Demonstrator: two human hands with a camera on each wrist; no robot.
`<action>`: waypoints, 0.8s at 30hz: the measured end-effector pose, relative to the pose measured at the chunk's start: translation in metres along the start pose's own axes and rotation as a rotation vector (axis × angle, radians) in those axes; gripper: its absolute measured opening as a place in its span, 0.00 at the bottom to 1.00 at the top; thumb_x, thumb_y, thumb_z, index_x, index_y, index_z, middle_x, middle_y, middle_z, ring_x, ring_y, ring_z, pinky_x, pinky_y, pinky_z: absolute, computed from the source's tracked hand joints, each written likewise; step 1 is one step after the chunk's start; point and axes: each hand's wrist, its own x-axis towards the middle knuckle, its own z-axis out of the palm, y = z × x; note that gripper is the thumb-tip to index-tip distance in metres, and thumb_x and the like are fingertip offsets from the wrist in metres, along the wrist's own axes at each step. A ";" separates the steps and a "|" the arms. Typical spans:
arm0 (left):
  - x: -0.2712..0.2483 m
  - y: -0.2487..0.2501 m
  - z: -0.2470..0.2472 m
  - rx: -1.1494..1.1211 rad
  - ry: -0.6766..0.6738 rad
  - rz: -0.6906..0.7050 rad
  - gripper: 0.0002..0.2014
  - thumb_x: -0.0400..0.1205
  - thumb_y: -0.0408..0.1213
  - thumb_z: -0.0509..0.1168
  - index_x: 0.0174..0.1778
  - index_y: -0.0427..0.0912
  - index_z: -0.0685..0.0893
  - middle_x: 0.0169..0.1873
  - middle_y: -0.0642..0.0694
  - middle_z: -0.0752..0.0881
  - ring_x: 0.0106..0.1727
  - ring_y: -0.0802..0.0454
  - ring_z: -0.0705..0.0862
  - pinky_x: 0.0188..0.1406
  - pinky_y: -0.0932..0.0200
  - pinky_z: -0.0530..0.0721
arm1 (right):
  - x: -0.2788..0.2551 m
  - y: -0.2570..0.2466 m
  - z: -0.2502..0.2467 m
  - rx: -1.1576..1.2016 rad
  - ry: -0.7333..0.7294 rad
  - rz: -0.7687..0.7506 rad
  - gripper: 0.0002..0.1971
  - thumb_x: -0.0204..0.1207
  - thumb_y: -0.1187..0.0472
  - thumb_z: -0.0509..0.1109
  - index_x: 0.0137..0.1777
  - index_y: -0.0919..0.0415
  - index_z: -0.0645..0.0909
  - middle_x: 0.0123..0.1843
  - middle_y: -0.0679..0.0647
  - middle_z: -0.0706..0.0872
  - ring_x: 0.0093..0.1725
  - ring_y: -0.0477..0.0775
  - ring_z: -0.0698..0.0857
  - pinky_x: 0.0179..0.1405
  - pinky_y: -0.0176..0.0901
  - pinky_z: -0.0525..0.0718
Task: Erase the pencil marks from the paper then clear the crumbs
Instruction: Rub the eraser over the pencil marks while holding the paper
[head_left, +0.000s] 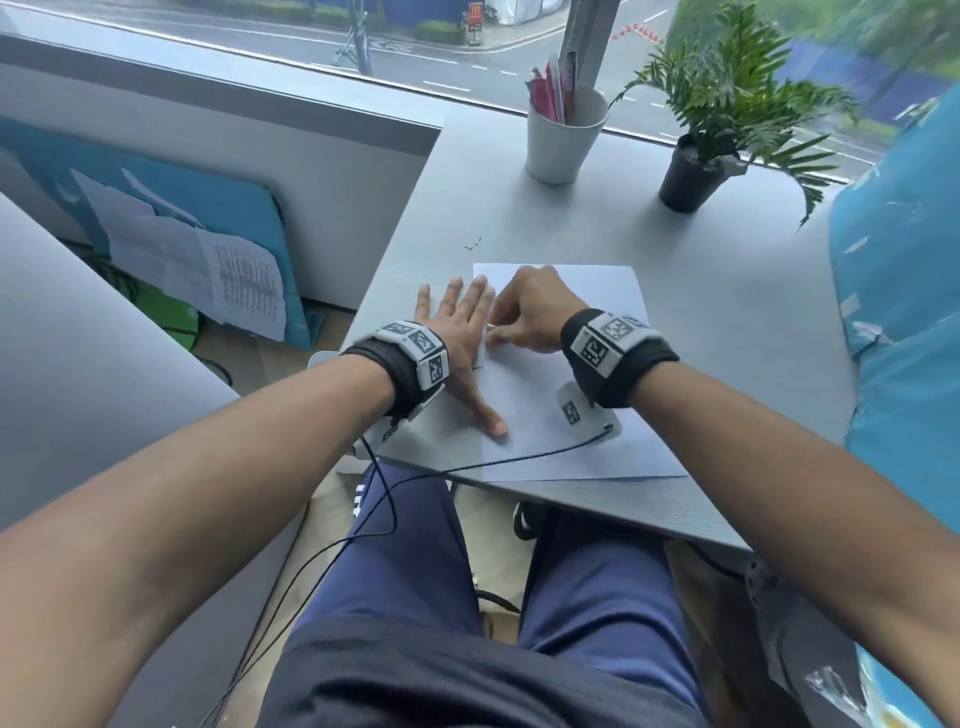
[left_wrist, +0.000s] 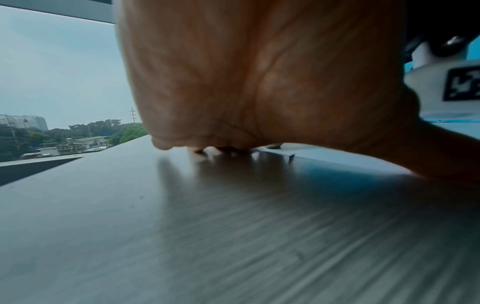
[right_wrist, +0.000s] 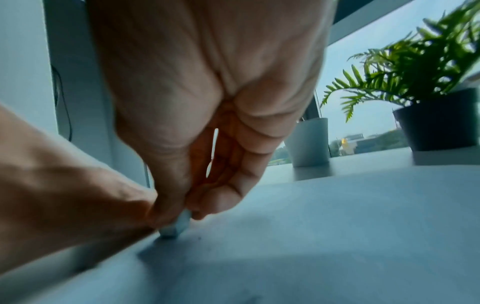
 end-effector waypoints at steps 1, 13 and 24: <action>-0.001 0.001 -0.001 0.004 -0.004 -0.003 0.92 0.34 0.86 0.69 0.82 0.42 0.22 0.82 0.47 0.22 0.82 0.42 0.21 0.78 0.30 0.24 | -0.003 -0.001 0.004 0.002 0.003 -0.009 0.08 0.65 0.62 0.77 0.31 0.67 0.86 0.27 0.59 0.87 0.28 0.57 0.82 0.36 0.52 0.85; 0.000 -0.006 -0.003 0.048 -0.011 0.013 0.90 0.39 0.85 0.70 0.84 0.45 0.24 0.83 0.49 0.24 0.82 0.44 0.22 0.76 0.31 0.21 | -0.054 0.065 -0.011 -0.029 -0.003 0.227 0.05 0.67 0.54 0.82 0.41 0.52 0.92 0.61 0.51 0.87 0.60 0.52 0.84 0.64 0.46 0.80; -0.028 0.013 -0.001 0.282 0.176 0.382 0.45 0.84 0.68 0.50 0.89 0.44 0.42 0.87 0.45 0.37 0.87 0.48 0.35 0.85 0.40 0.35 | -0.056 0.076 -0.009 0.077 0.014 0.264 0.07 0.70 0.58 0.80 0.47 0.53 0.92 0.76 0.51 0.79 0.73 0.52 0.79 0.65 0.29 0.66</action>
